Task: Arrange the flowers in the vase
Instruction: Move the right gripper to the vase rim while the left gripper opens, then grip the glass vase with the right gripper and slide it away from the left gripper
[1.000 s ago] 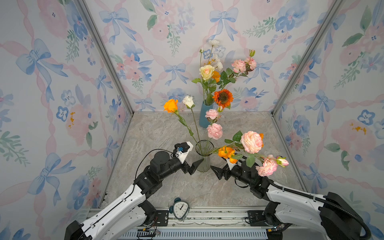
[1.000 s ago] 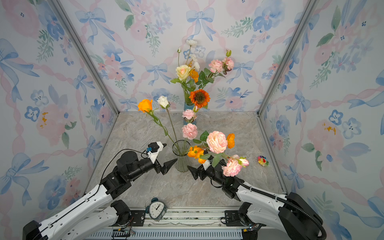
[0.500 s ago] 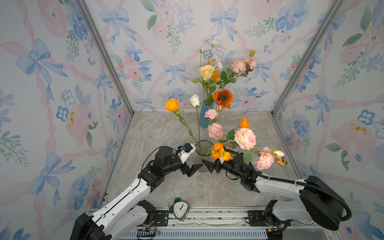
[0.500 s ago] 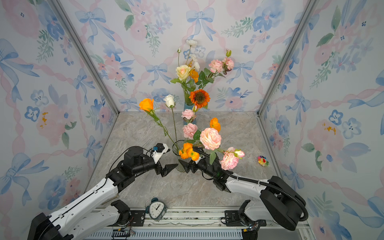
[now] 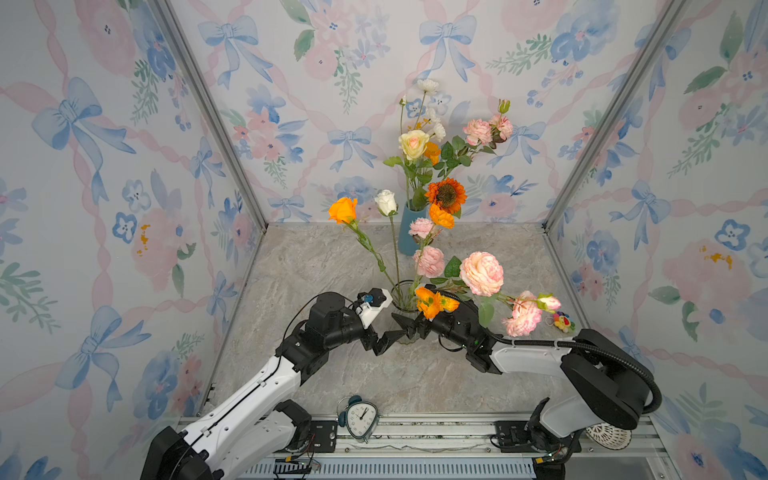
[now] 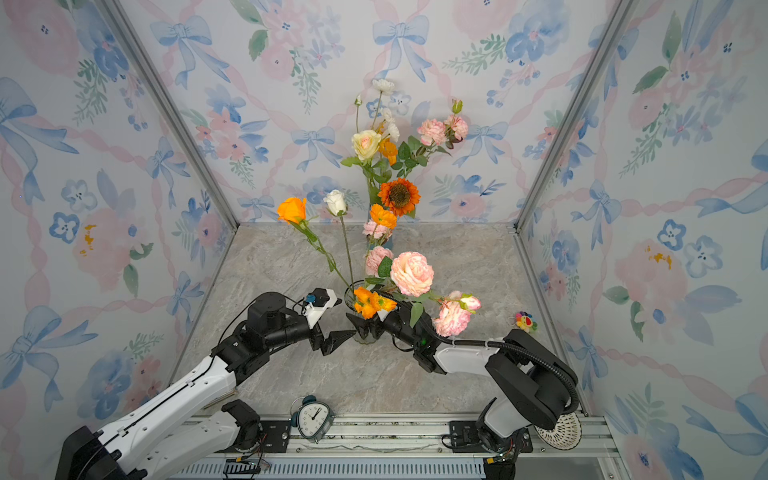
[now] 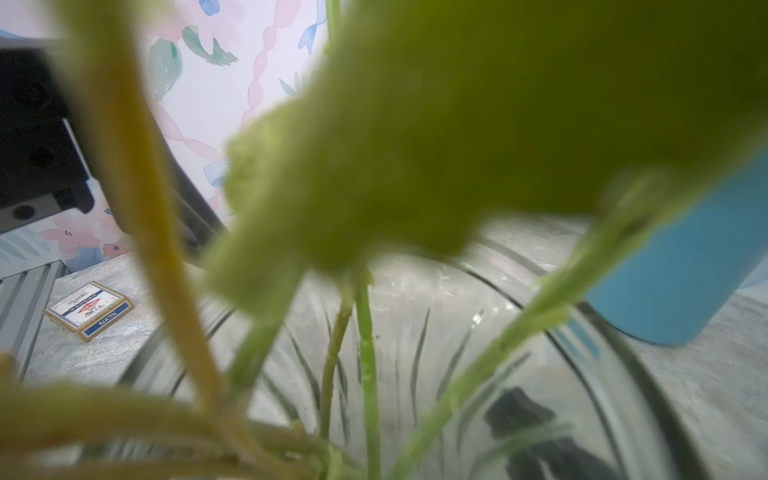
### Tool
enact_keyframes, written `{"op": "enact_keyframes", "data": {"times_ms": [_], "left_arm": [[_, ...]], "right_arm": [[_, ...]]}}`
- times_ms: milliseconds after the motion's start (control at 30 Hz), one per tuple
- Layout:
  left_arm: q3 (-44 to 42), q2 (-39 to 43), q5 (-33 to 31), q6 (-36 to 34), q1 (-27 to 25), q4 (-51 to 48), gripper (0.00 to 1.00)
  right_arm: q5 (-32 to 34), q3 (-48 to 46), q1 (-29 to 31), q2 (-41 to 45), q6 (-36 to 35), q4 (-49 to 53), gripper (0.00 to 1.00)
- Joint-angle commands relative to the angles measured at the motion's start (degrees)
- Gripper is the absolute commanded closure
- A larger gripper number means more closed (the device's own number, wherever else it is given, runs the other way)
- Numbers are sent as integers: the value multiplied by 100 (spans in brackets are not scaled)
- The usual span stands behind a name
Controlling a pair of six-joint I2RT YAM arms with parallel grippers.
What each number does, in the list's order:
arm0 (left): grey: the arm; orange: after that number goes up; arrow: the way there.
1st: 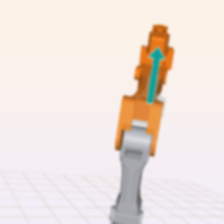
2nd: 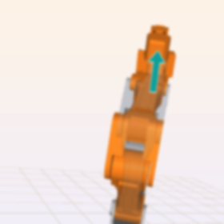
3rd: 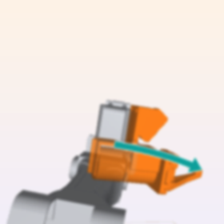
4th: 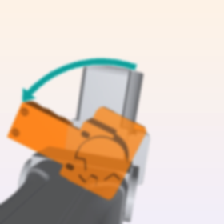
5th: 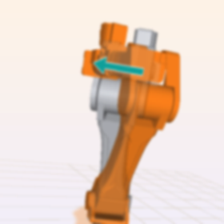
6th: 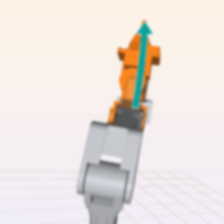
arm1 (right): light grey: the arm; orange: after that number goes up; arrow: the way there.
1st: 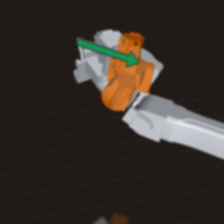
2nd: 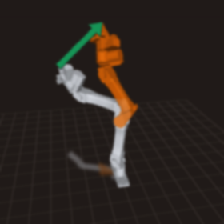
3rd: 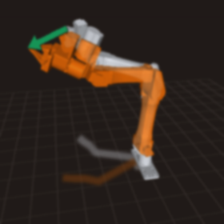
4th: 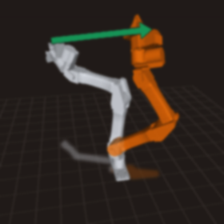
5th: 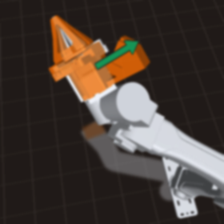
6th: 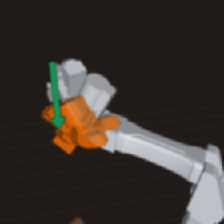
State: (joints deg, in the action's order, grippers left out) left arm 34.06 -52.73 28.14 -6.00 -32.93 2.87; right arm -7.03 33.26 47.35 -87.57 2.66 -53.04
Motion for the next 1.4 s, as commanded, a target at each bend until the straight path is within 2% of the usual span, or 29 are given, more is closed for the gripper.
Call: {"op": "enact_keyframes", "data": {"times_ms": [0,133,267,633,833,933,1133,1367], "left_arm": [[-60,-9,190,-104,57,22,2],[-80,24,269,-77,72,83,2],[-83,16,290,-69,85,99,2],[-101,21,330,-37,85,133,2],[-102,13,498,34,118,255,2],[-128,42,513,53,152,293,2],[-229,224,479,113,211,549,2],[-141,-36,830,164,409,760,2]], "right_arm": [[-113,297,43,36,-27,-5,13],[-139,392,27,139,-98,298,31],[-172,418,-6,207,-106,344,44],[-71,295,11,702,-307,497,59],[-40,234,11,1169,-570,750,70],[-31,223,12,1499,-663,862,71],[73,338,-68,2435,-915,1704,71],[217,755,-675,3244,-657,2888,72]]}}
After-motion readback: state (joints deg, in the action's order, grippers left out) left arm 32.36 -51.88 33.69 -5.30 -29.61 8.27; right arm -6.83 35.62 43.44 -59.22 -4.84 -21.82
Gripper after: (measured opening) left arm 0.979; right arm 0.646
